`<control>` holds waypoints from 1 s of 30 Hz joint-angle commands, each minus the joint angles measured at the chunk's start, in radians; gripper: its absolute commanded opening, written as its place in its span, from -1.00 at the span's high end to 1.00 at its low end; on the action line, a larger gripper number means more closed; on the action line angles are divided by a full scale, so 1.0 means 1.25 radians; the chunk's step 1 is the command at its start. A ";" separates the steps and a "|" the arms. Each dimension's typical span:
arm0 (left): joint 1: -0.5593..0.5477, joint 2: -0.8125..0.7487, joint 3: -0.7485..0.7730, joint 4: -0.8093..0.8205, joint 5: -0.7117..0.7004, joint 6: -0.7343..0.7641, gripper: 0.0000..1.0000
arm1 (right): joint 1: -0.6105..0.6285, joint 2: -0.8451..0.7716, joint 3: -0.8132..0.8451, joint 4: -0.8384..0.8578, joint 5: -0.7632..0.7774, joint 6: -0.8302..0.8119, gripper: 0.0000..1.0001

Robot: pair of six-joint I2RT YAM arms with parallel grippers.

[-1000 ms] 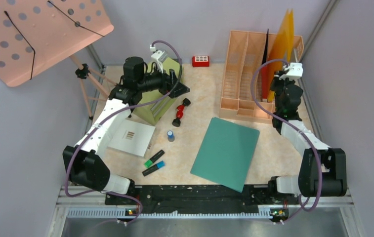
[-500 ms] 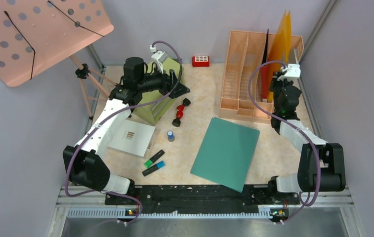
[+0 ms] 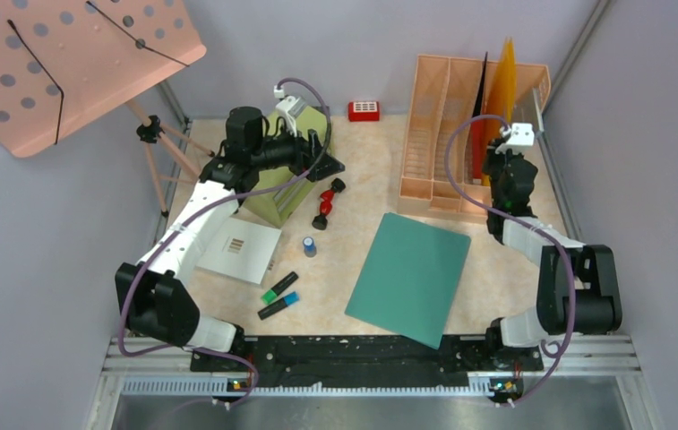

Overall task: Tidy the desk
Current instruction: Place the folder in the storage box.

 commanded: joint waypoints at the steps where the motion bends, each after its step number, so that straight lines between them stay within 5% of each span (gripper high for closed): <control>1: -0.001 -0.018 -0.010 0.046 0.012 0.000 -0.79 | 0.008 0.016 -0.004 -0.054 -0.036 0.065 1.00; 6: -0.001 -0.021 -0.017 0.050 0.016 -0.001 -0.79 | 0.003 0.026 -0.008 -0.077 -0.038 0.071 0.99; 17: -0.001 -0.023 -0.018 0.051 0.018 -0.001 -0.79 | -0.012 -0.008 0.047 -0.179 -0.054 0.045 0.09; 30: -0.001 -0.033 -0.022 0.047 0.024 0.004 -0.79 | -0.065 -0.158 0.190 -0.402 -0.096 0.016 -0.32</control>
